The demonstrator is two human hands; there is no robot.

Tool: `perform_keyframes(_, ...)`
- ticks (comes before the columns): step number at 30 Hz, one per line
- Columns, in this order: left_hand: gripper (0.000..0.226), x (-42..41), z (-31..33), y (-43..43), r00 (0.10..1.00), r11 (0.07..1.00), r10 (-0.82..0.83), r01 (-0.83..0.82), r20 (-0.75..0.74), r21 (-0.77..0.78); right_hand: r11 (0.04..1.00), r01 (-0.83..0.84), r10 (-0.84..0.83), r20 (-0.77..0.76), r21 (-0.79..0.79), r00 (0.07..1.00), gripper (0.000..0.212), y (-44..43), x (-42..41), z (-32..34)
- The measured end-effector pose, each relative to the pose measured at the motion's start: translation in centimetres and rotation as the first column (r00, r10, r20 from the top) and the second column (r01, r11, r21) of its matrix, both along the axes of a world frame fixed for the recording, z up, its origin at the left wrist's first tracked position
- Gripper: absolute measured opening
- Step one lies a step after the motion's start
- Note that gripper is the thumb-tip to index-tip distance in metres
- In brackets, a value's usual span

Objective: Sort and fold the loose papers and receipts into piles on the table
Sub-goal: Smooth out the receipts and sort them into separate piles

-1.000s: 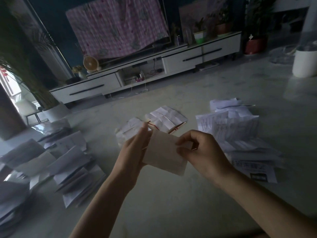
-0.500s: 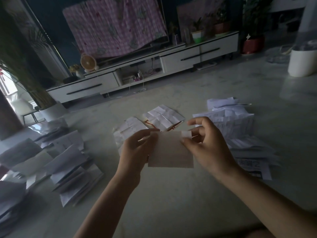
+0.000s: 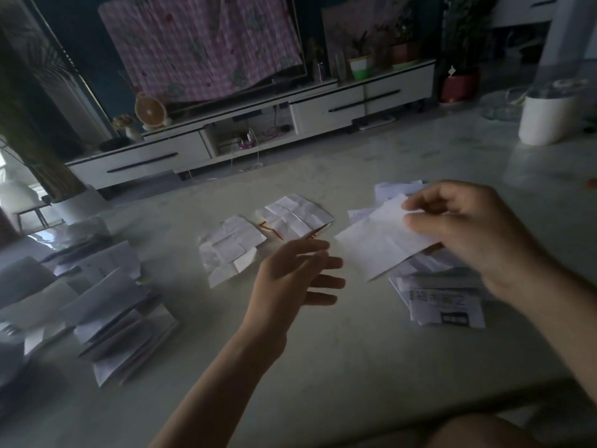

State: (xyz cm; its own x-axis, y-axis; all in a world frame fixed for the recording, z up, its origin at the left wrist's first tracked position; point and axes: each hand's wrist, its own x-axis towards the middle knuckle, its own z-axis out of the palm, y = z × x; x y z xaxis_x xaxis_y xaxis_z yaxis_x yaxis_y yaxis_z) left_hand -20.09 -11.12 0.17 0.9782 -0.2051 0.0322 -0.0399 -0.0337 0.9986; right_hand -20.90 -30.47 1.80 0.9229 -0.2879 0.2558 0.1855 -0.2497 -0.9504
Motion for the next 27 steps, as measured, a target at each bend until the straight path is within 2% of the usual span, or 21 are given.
perform_keyframes(3,0.016,-0.6,-0.3,-1.8,0.998,0.997,-0.069,0.069,0.007,0.042,0.997,0.009,-0.018,-0.128,-0.072,0.992,0.015,-2.3,-1.1,0.2)
perform_keyframes(5,0.018,-0.6,-0.7,-2.8,0.996,0.995,-0.016,0.007,0.089,0.097,0.998,-0.030,0.018,-0.194,-0.060,0.981,0.014,-3.4,-1.9,0.1)
perform_keyframes(8,0.020,0.3,-0.8,-4.1,0.920,0.964,0.078,-0.168,0.384,0.205,0.995,-0.018,0.041,-0.237,0.100,0.971,0.014,-5.4,-2.8,0.5)
perform_keyframes(10,0.023,1.7,-0.3,-4.9,0.862,0.919,0.015,-0.212,0.507,0.333,0.965,0.042,0.007,-0.185,0.258,0.983,0.018,-6.4,-2.6,0.6)
perform_keyframes(12,0.039,3.3,-0.2,-6.1,0.841,0.839,-0.132,-0.188,0.525,0.511,0.910,0.098,-0.050,-0.128,0.404,0.991,0.021,-7.0,-1.9,0.4)
perform_keyframes(14,0.047,4.0,-0.5,-7.3,0.852,0.790,-0.246,-0.099,0.462,0.605,0.849,0.119,-0.078,-0.100,0.514,0.992,0.023,-6.9,-1.2,-0.1)
perform_keyframes(17,0.047,4.1,-2.1,-8.0,0.847,0.744,-0.304,-0.075,0.437,0.663,0.776,0.136,-0.093,-0.101,0.615,0.990,0.024,-6.4,0.1,-0.4)
perform_keyframes(20,0.038,3.2,-3.4,-7.7,0.803,0.768,-0.309,-0.105,0.510,0.631,0.732,0.121,-0.092,-0.079,0.671,0.993,0.024,-6.2,1.0,-0.3)
perform_keyframes(21,0.036,2.8,-3.8,-7.5,0.774,0.759,-0.332,-0.121,0.540,0.640,0.762,0.108,-0.079,-0.075,0.638,0.994,0.023,-5.9,1.1,-0.2)
perform_keyframes(23,0.032,2.4,-4.8,-7.2,0.705,0.703,-0.420,-0.147,0.572,0.696,0.897,0.116,-0.068,-0.126,0.426,0.990,0.022,-5.5,1.4,-0.9)
perform_keyframes(25,0.038,2.3,-5.9,-7.2,0.670,0.644,-0.502,-0.133,0.547,0.753,0.992,0.126,-0.121,-0.234,0.007,0.965,0.020,-5.4,1.6,-2.6)
perform_keyframes(27,0.040,2.5,-6.9,-7.1,0.678,0.615,-0.534,-0.097,0.504,0.782,0.903,0.104,-0.242,-0.294,-0.417,0.925,0.007,-5.3,1.6,-4.0)
